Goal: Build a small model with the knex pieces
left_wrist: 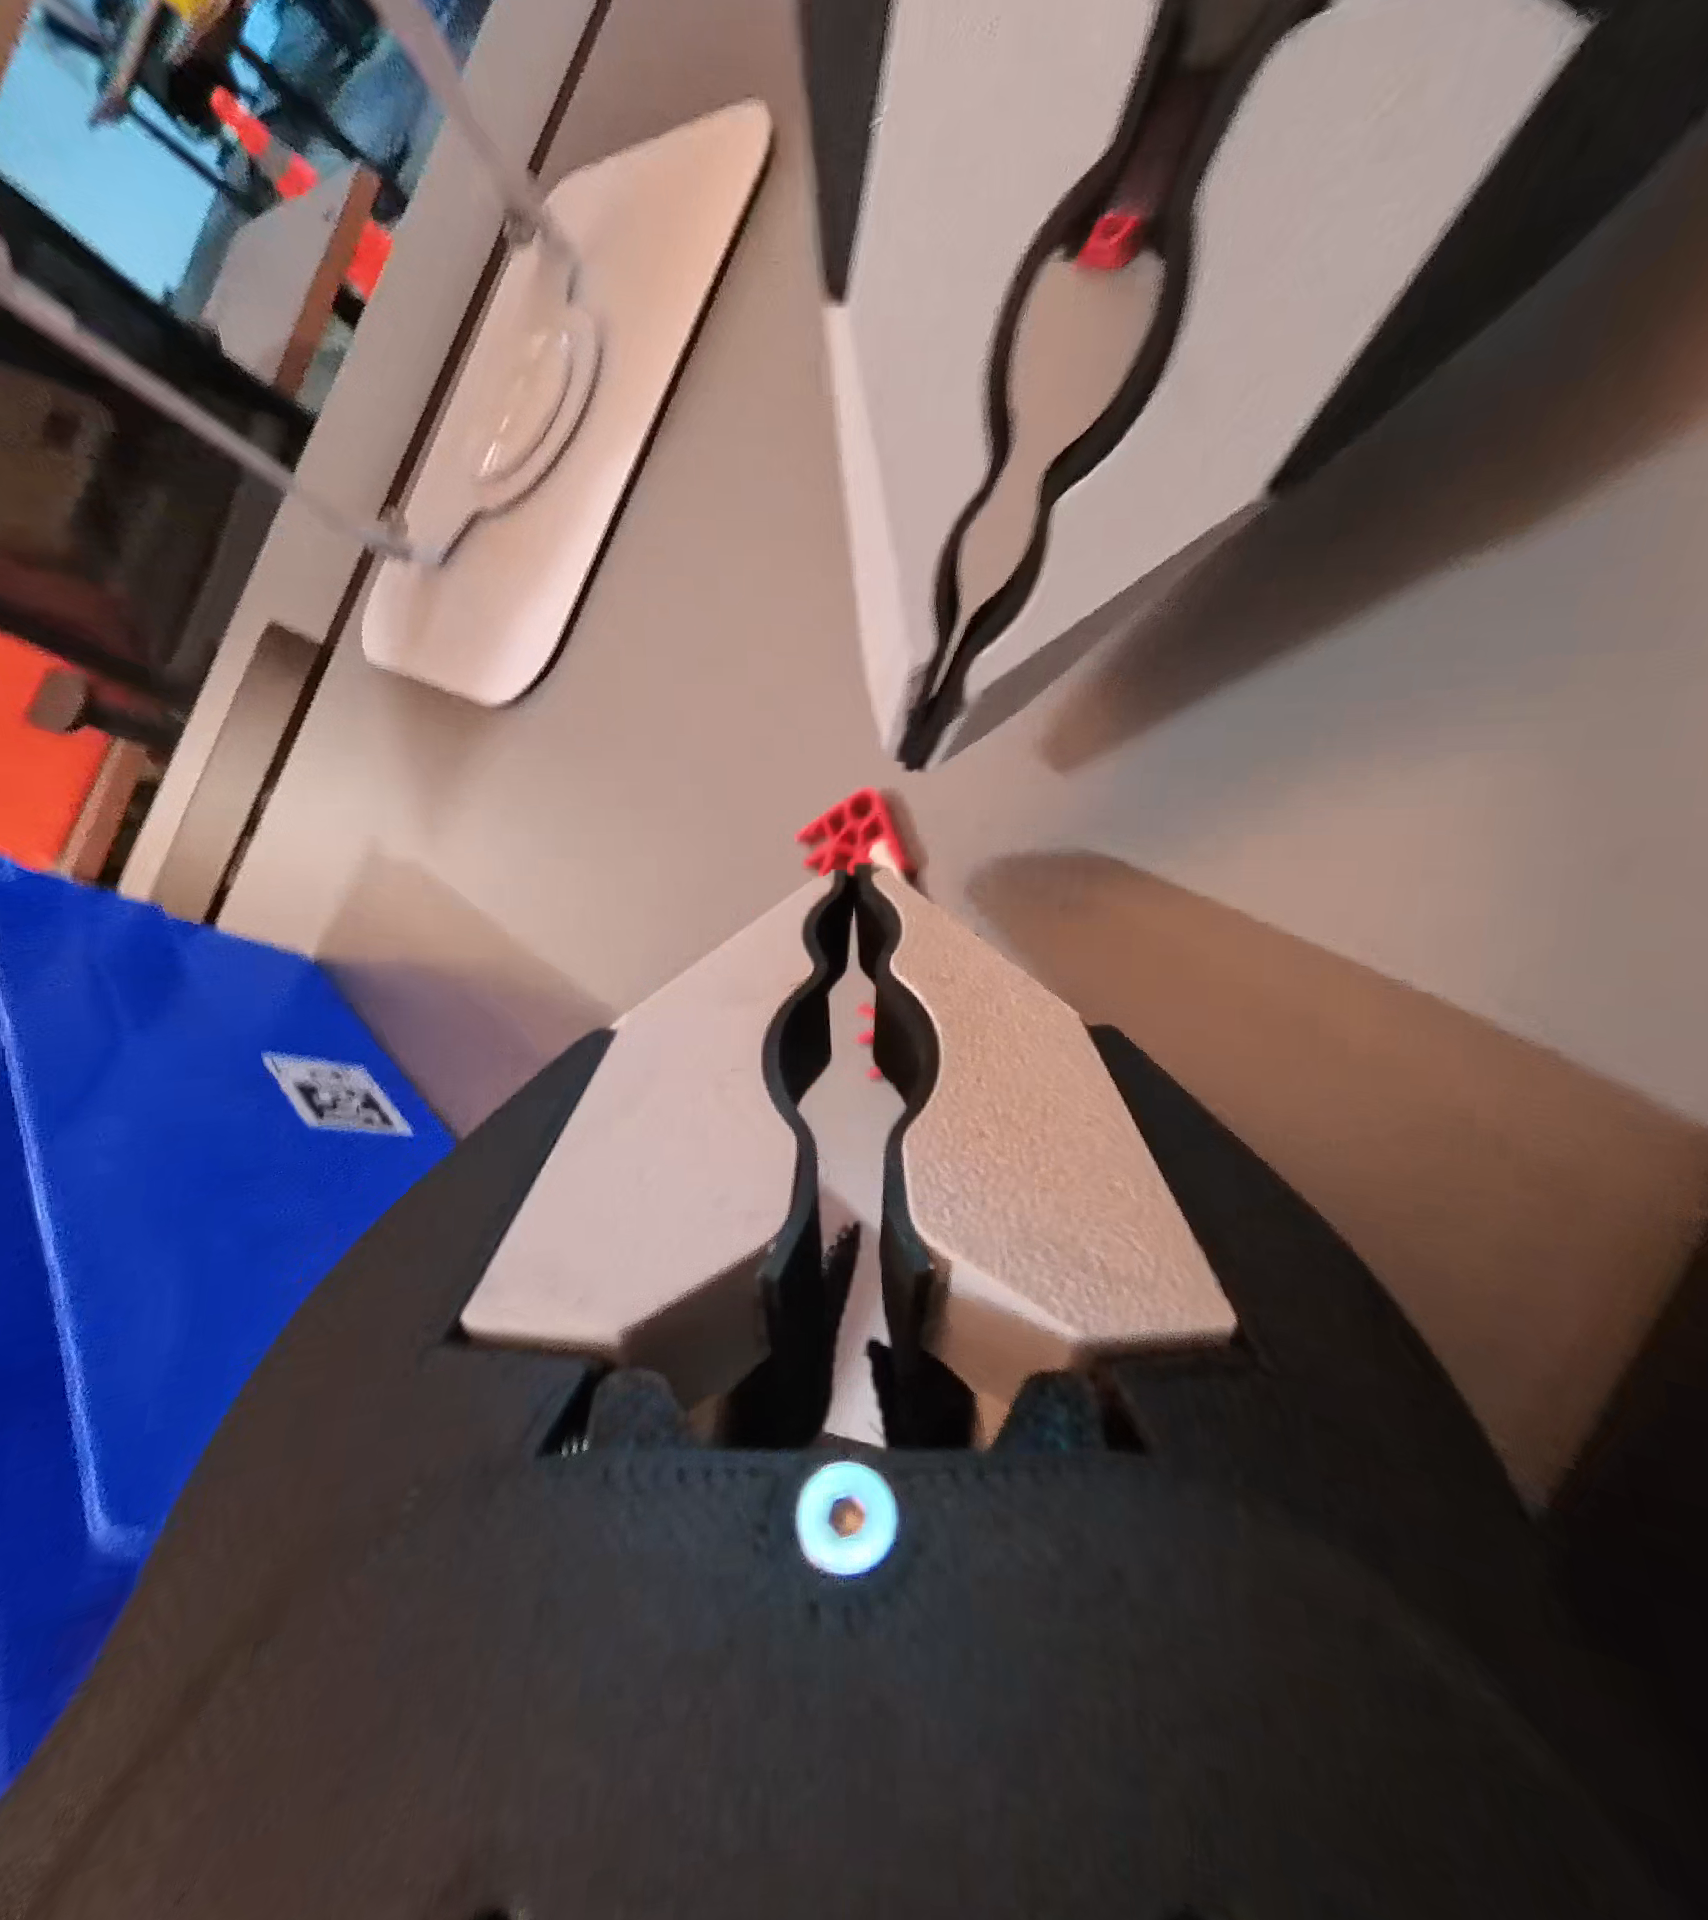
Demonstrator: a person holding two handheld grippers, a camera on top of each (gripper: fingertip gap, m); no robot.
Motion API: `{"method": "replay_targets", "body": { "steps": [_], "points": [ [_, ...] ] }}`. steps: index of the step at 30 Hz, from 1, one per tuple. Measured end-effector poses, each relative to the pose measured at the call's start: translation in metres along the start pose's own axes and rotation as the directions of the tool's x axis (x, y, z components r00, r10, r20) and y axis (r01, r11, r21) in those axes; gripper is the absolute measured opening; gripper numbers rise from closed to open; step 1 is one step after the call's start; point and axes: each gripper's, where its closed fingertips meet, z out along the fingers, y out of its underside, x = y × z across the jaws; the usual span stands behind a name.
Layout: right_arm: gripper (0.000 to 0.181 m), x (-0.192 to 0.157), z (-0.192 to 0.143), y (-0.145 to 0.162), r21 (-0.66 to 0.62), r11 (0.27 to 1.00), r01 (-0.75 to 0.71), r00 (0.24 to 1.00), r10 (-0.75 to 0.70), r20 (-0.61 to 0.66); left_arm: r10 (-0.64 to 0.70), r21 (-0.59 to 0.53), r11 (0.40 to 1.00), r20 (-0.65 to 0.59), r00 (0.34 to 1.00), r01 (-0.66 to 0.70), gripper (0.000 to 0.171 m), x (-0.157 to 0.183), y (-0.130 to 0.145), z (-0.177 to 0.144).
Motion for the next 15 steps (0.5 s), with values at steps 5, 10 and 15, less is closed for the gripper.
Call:
{"method": "replay_targets", "body": {
  "steps": [5,10,15],
  "points": [
    [0.0,-0.005,0.014,-0.004,-0.004,1.0,0.013,1.0,-0.013,-0.008,-0.061,-0.041,0.997,0.028,0.998,0.062,0.0,-0.009,0.024,-0.007],
    [0.0,-0.008,0.024,-0.013,-0.006,0.998,0.059,0.998,-0.059,-0.024,-0.04,-0.045,0.998,0.011,0.999,0.04,0.0,-0.003,0.025,-0.005],
    [0.0,-0.015,0.033,-0.009,-0.035,0.996,0.077,0.997,-0.077,0.003,-0.025,-0.053,0.998,-0.022,0.999,0.024,0.0,0.005,0.026,-0.002]
  ]
}}
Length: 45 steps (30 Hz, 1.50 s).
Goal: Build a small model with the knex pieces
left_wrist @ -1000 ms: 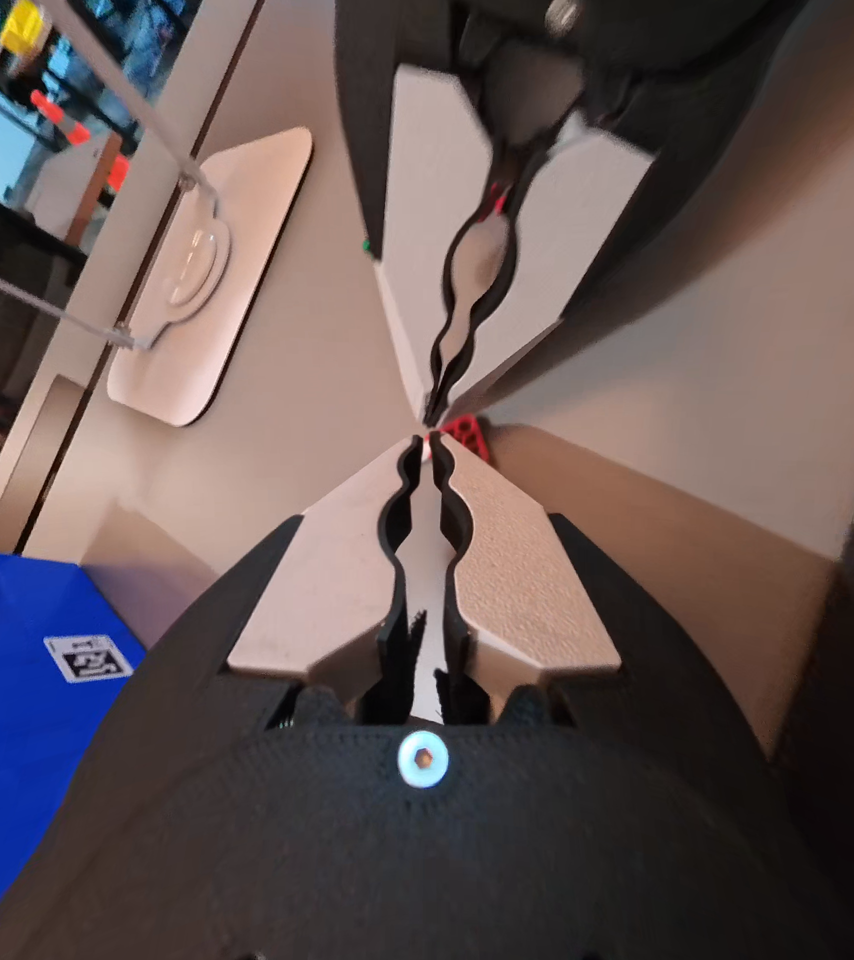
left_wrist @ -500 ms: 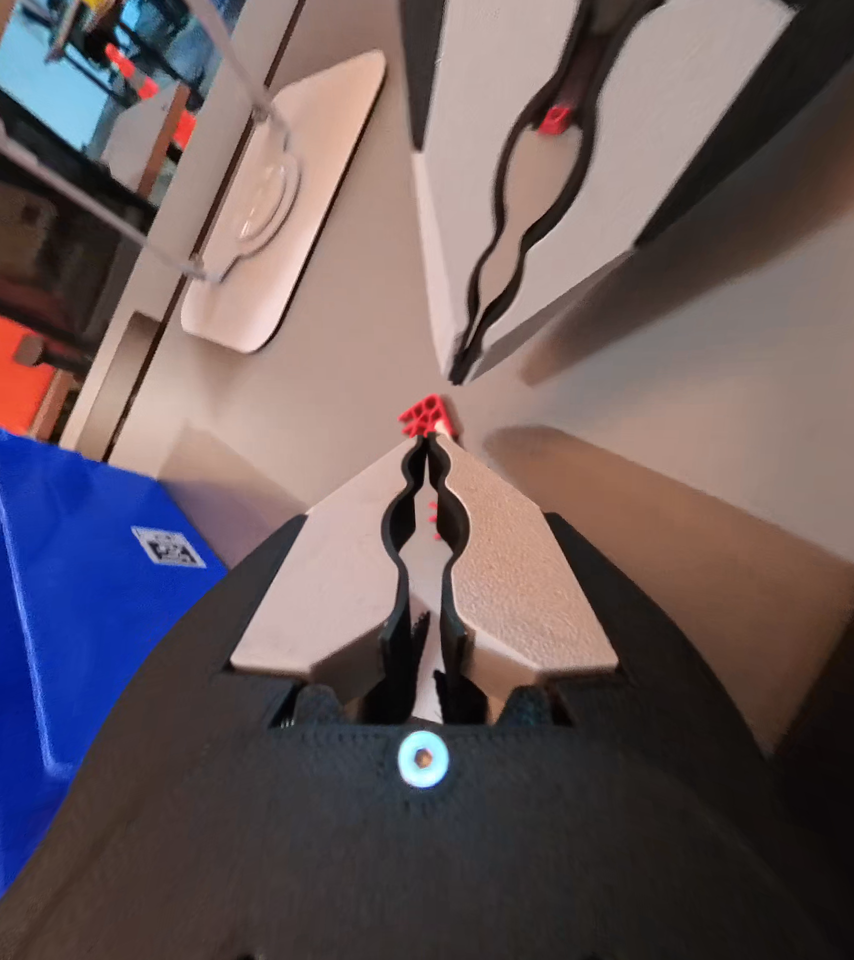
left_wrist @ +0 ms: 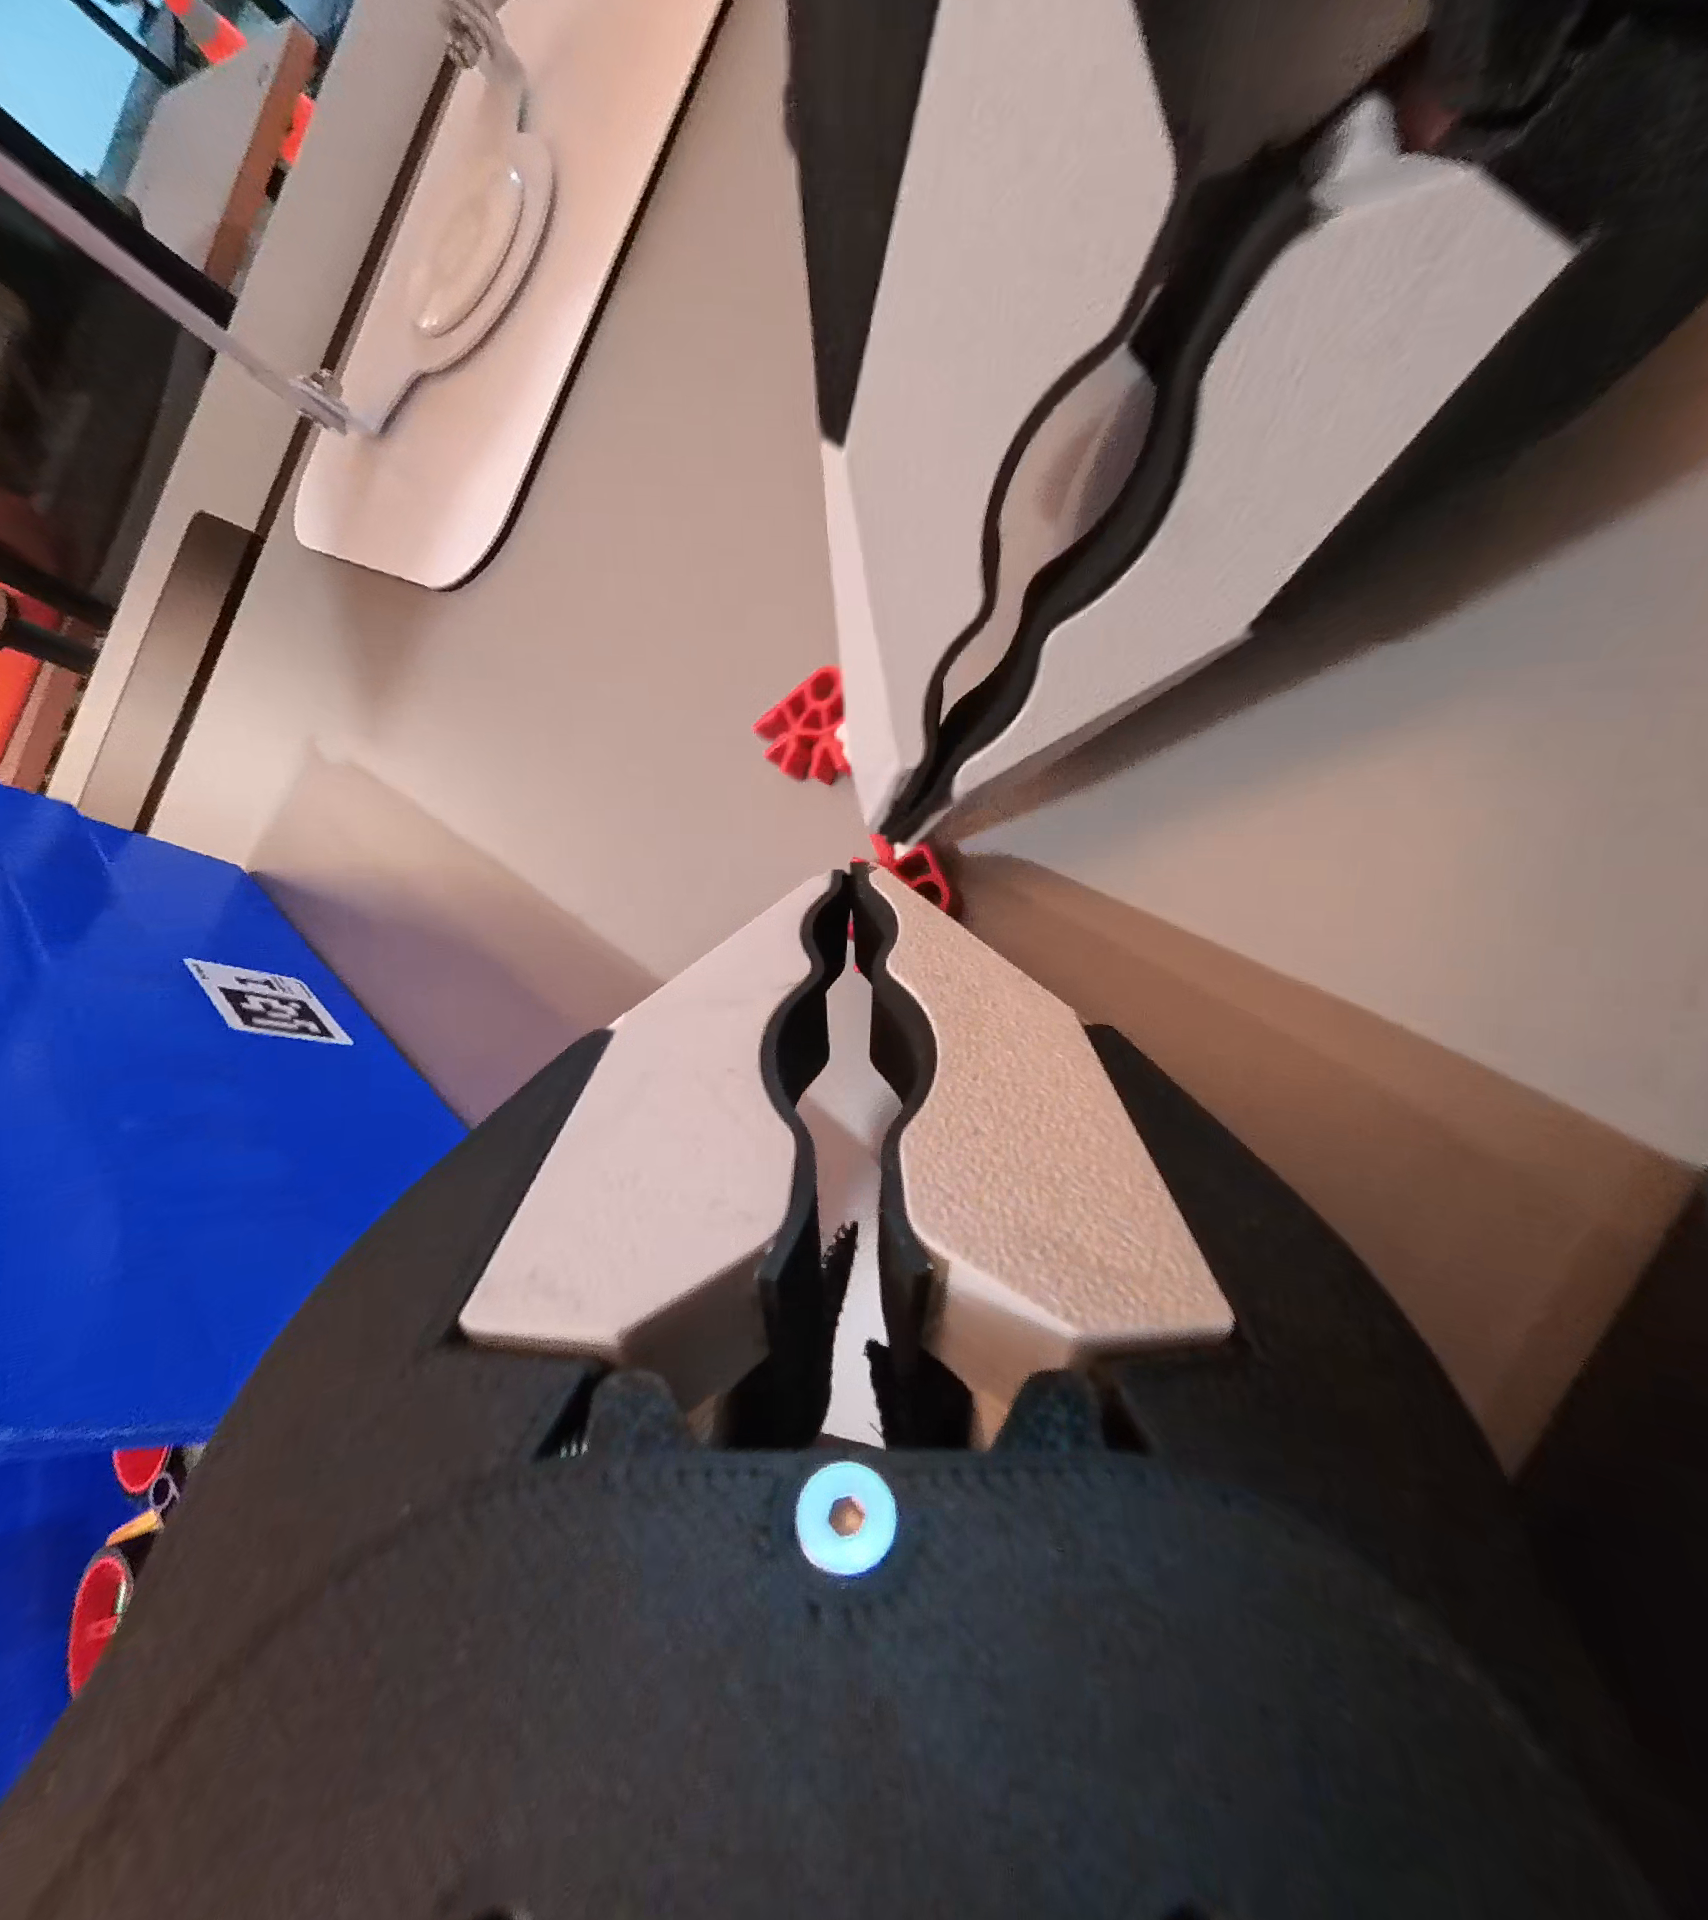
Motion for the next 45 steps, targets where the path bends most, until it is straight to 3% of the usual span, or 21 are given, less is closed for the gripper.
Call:
{"method": "replay_targets", "body": {
  "steps": [4,9,12,13,18,22,27,32,39,45],
  "points": [
    [0.0,-0.001,0.002,-0.001,-0.03,0.999,-0.021,0.998,0.023,0.062,-0.017,-0.004,1.0,-0.01,1.0,0.017,0.0,0.001,-0.001,0.001],
    [0.0,-0.001,0.002,-0.001,-0.024,0.999,0.035,0.999,-0.035,0.024,-0.069,-0.006,0.998,-0.029,0.997,0.069,0.0,0.001,0.0,0.002],
    [0.0,0.013,-0.004,0.001,-0.014,0.999,-0.044,0.999,0.043,-0.02,-0.046,-0.042,0.998,0.038,0.998,0.047,0.0,-0.006,0.004,0.003],
    [0.026,0.021,-0.008,0.003,-0.016,0.997,-0.073,0.997,0.072,-0.033,-0.059,-0.044,0.997,0.037,0.998,0.06,0.0,-0.007,0.005,0.002],
    [0.017,0.032,-0.02,0.022,-0.031,0.979,-0.199,0.98,0.199,-0.006,-0.225,-0.055,0.972,0.027,0.974,0.227,0.01,-0.017,0.013,-0.003],
    [0.019,0.018,-0.017,0.033,-0.068,0.961,-0.268,0.958,0.273,0.082,-0.271,-0.099,0.958,-0.005,0.963,0.269,0.0,-0.009,0.018,0.001],
    [0.022,0.015,-0.019,0.035,-0.068,0.957,-0.281,0.953,0.287,0.097,-0.27,-0.072,0.961,-0.066,0.961,0.266,0.002,0.011,-0.001,0.001],
    [0.023,0.012,-0.022,0.033,-0.043,0.958,-0.283,0.95,0.286,0.122,-0.158,-0.04,0.987,0.001,0.987,0.158,0.02,0.005,-0.011,-0.005],
    [0.03,0.008,-0.029,0.029,-0.006,0.929,-0.369,0.903,0.36,0.234,-0.18,0.021,0.981,-0.259,0.949,0.192,0.046,0.022,-0.009,-0.02],
    [0.024,0.005,-0.041,0.024,0.002,0.919,-0.395,0.875,0.376,0.305,-0.149,-0.048,0.989,-0.338,0.929,0.141,0.032,0.032,0.0,-0.021]
  ]
}}
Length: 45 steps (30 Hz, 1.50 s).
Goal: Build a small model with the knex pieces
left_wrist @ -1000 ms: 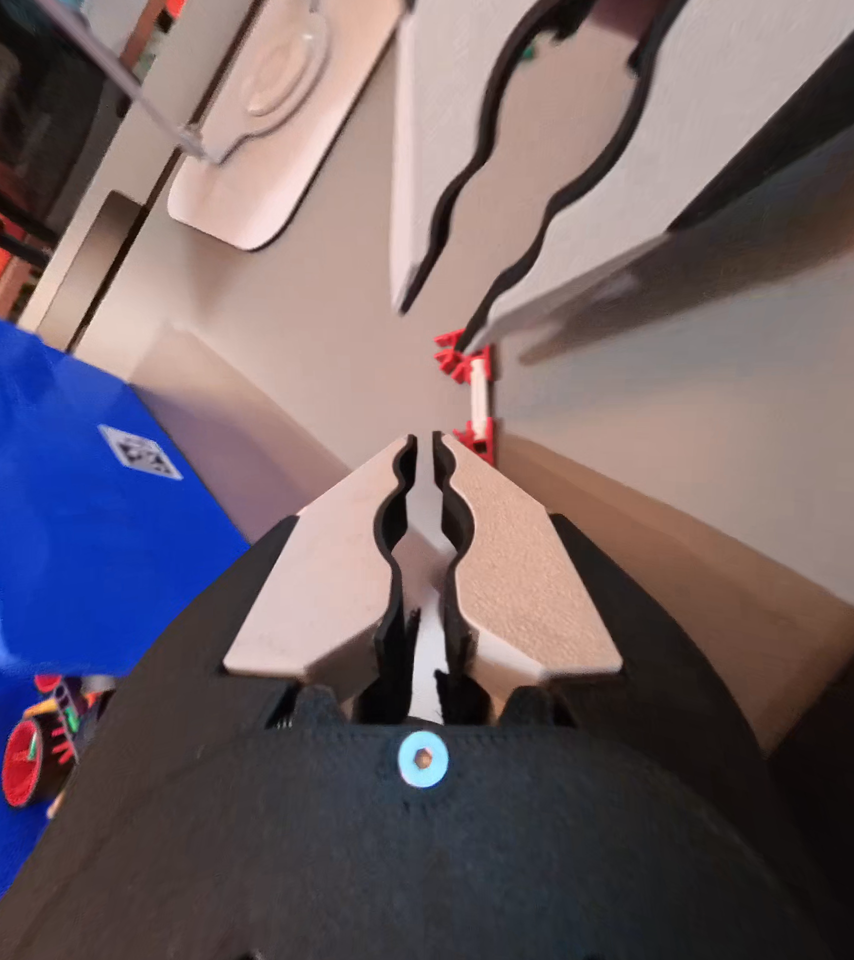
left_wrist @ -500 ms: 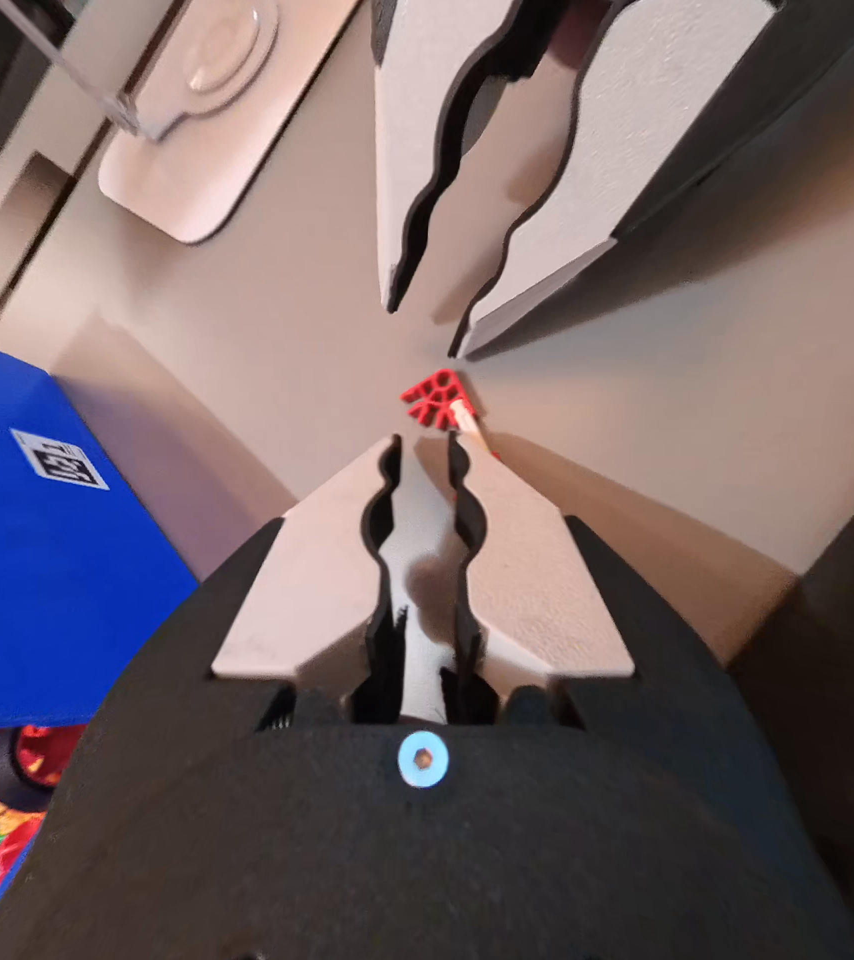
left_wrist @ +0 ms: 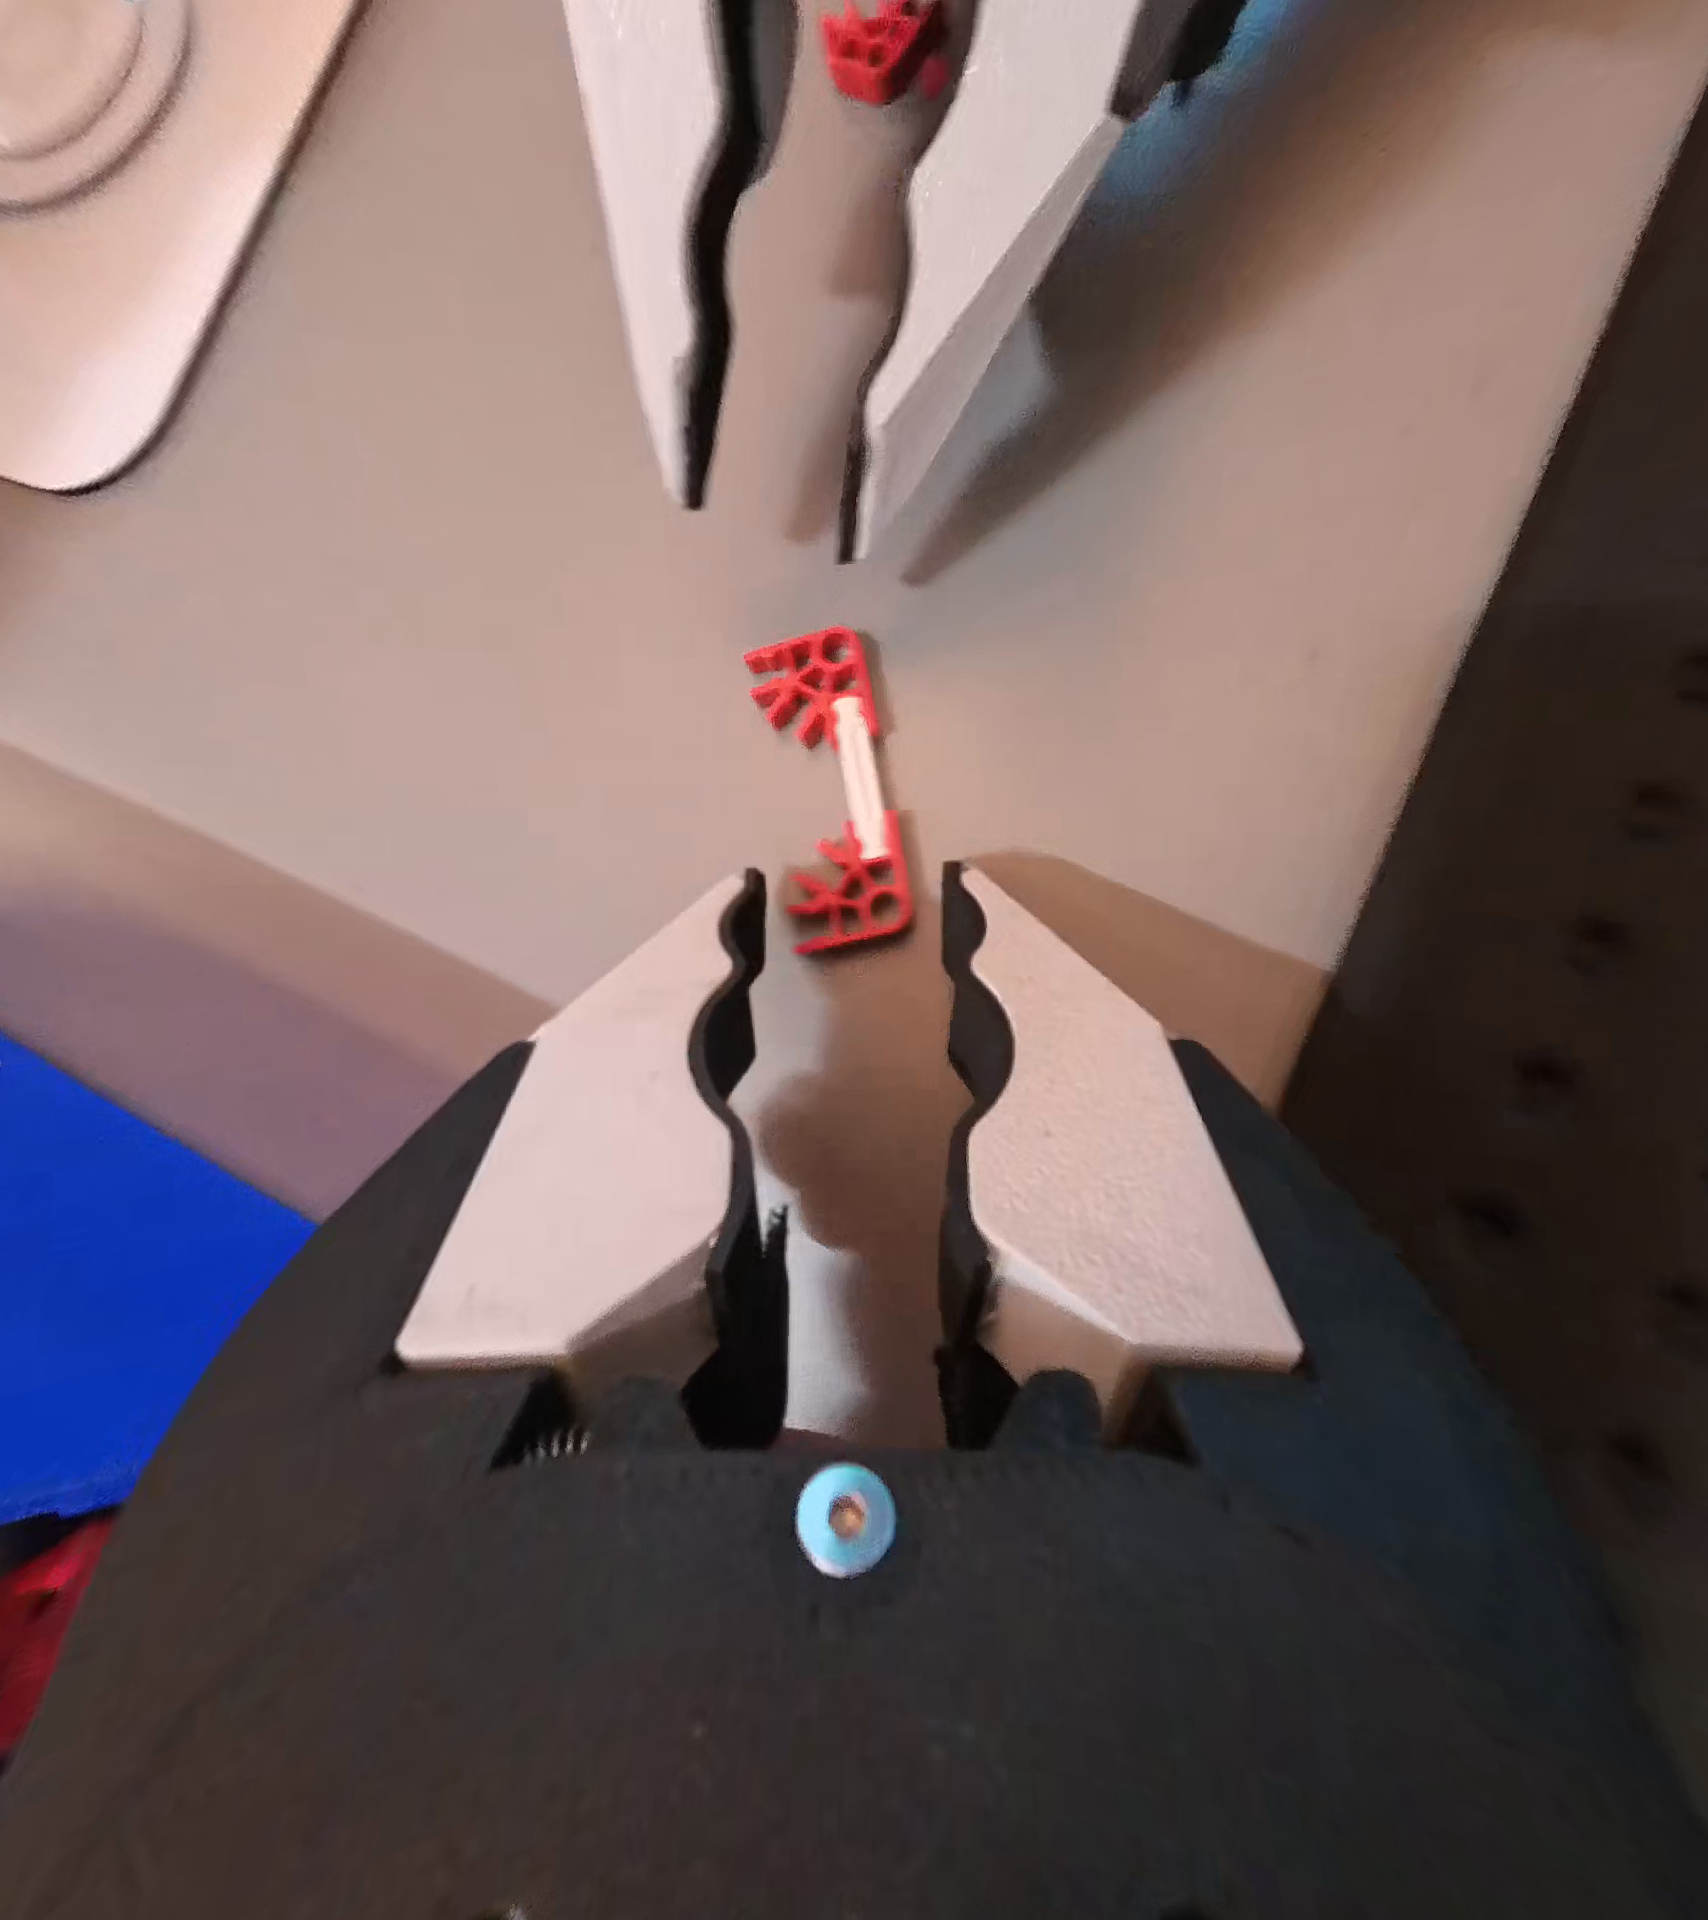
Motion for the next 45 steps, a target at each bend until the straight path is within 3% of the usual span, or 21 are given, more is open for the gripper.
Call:
{"method": "replay_targets", "body": {
  "steps": [2,5,7,10,14,18,22,27,31,35,40,43,45],
  "points": [
    [0.024,0.0,0.002,0.002,-0.014,1.0,0.017,1.0,-0.017,-0.015,-0.008,-0.004,1.0,-0.024,1.0,0.008,0.025,0.009,-0.001,0.001],
    [0.023,0.003,0.006,0.007,-0.03,0.999,0.04,0.997,-0.042,-0.061,-0.058,0.009,0.998,-0.055,0.997,0.058,0.036,0.023,-0.01,0.006],
    [0.022,0.006,0.006,0.01,-0.034,0.999,0.034,0.996,-0.037,-0.077,-0.007,0.011,1.0,-0.01,1.0,0.007,0.038,0.025,-0.014,0.006],
    [0.022,0.012,0.003,0.013,-0.042,0.999,0.023,0.995,-0.027,-0.095,0.005,0.029,1.0,-0.038,0.999,-0.004,0.043,0.03,-0.017,0.001],
    [0.023,0.007,-0.003,0.01,-0.02,1.0,0.003,0.999,-0.003,-0.034,0.016,-0.009,1.0,0.047,0.999,-0.016,0.036,0.006,-0.003,0.0],
    [0.022,-0.012,-0.002,0.003,0.028,1.0,-0.009,0.997,0.007,0.078,0.037,0.006,0.999,0.029,0.999,-0.037,0.028,0.008,-0.006,0.004],
    [0.023,-0.014,0.006,0.008,-0.007,1.0,0.005,0.997,-0.005,0.077,0.061,0.013,0.998,0.002,0.998,-0.061,0.019,0.015,-0.014,0.01],
    [0.013,0.005,0.01,0.014,-0.056,0.998,0.024,0.999,-0.025,-0.026,0.086,0.027,0.996,-0.024,0.996,-0.085,0.008,0.026,-0.027,0.02],
    [0.011,0.013,0.011,0.018,-0.084,0.996,0.033,0.997,-0.039,-0.067,0.08,0.033,0.996,0.012,0.997,-0.081,0.011,0.023,-0.04,0.032],
    [0.021,0.021,-0.007,0.01,-0.041,0.999,0.015,0.997,-0.018,-0.078,0.068,0.048,0.996,0.045,0.997,-0.07,0.033,0.016,-0.044,0.032],
    [0.031,0.011,-0.014,0.001,0.028,1.0,0.003,1.0,-0.003,0.001,0.087,0.101,0.99,0.095,0.992,-0.096,0.036,0.009,-0.046,0.005],
    [0.028,0.007,-0.012,-0.001,0.04,0.998,0.039,0.999,-0.039,-0.003,0.079,0.159,0.981,0.18,0.98,-0.108,0.034,-0.008,-0.054,-0.036],
    [0.026,0.005,-0.01,-0.001,0.045,0.997,0.061,0.998,-0.06,-0.01,0.065,0.183,0.975,0.308,0.949,-0.126,0.026,-0.037,-0.057,-0.073]
  ]
}}
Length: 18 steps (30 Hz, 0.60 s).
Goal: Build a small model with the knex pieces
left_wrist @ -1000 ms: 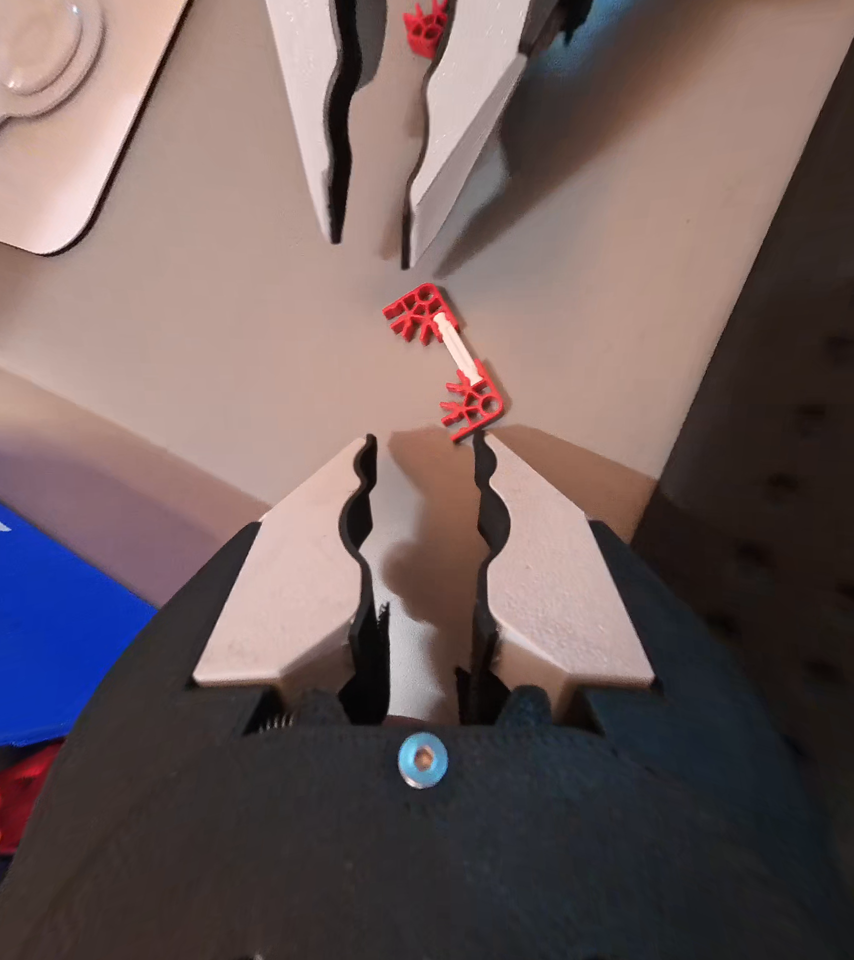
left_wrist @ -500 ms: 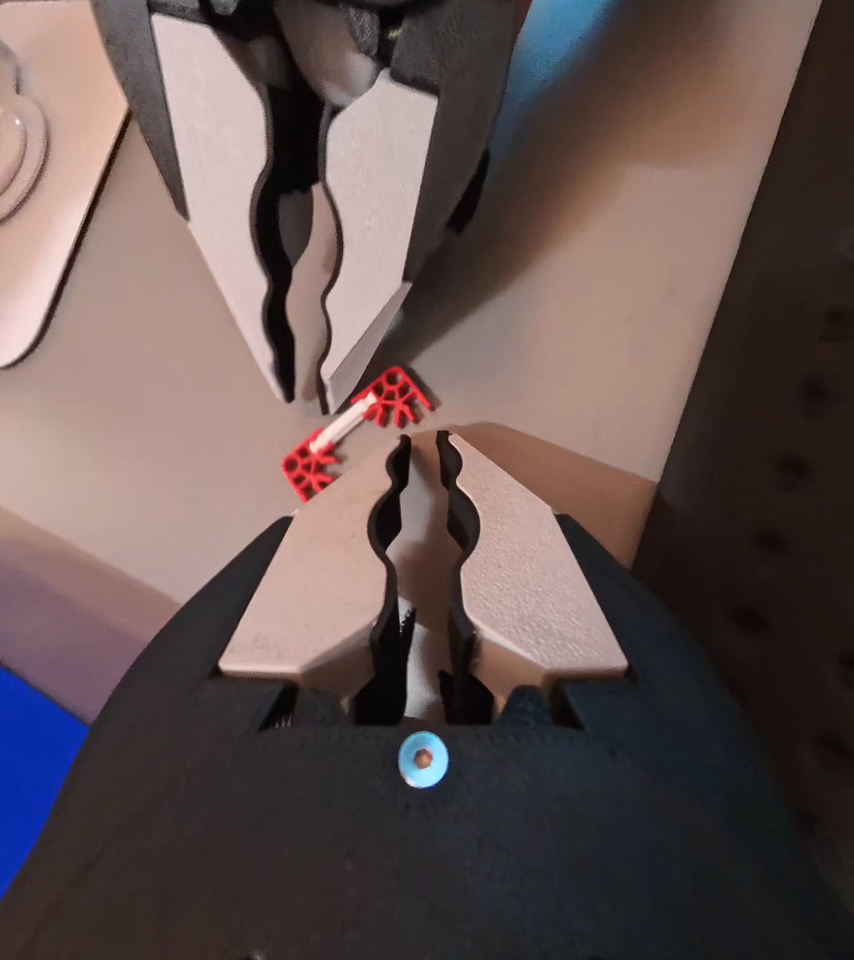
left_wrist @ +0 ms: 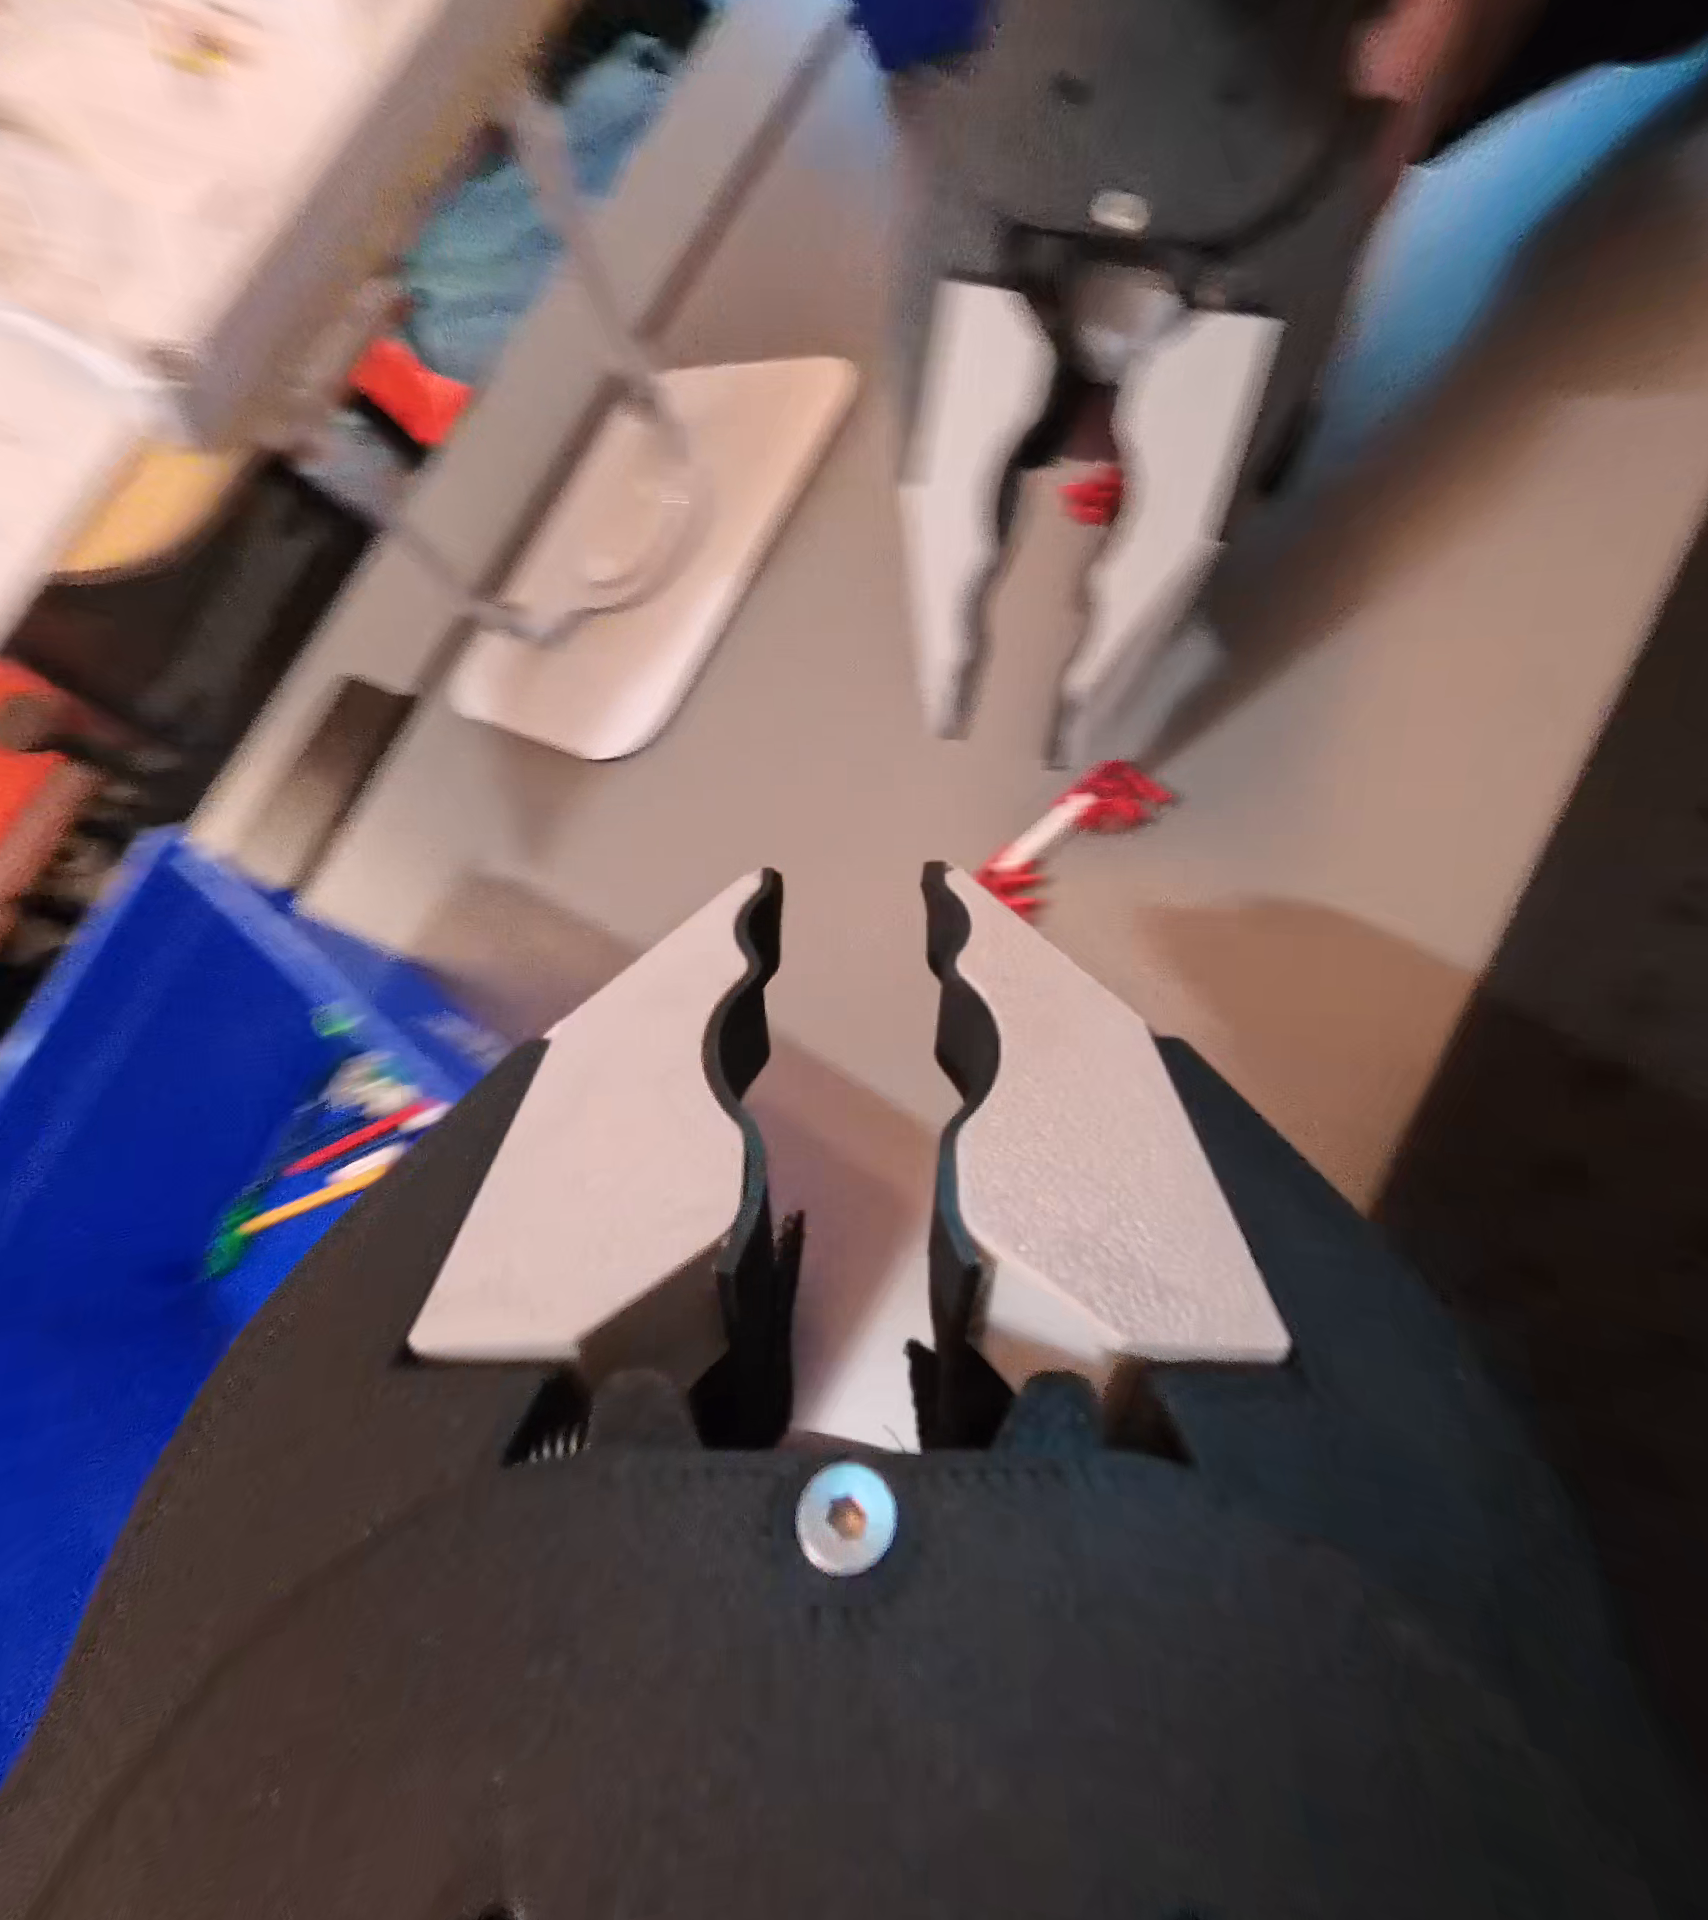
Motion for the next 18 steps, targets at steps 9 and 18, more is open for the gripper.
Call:
{"method": "replay_targets", "body": {
  "steps": [9,18],
  "points": [
    [0.024,-0.006,0.002,0.002,0.011,0.999,0.051,0.999,-0.051,-0.006,0.019,-0.23,0.971,0.349,0.937,0.066,0.034,-0.157,0.057,-0.062],
    [0.022,-0.005,0.007,0.012,-0.007,0.997,0.073,0.997,-0.073,-0.008,-0.049,-0.463,0.882,0.088,0.995,0.085,0.041,-0.172,0.113,-0.031]
  ]
}}
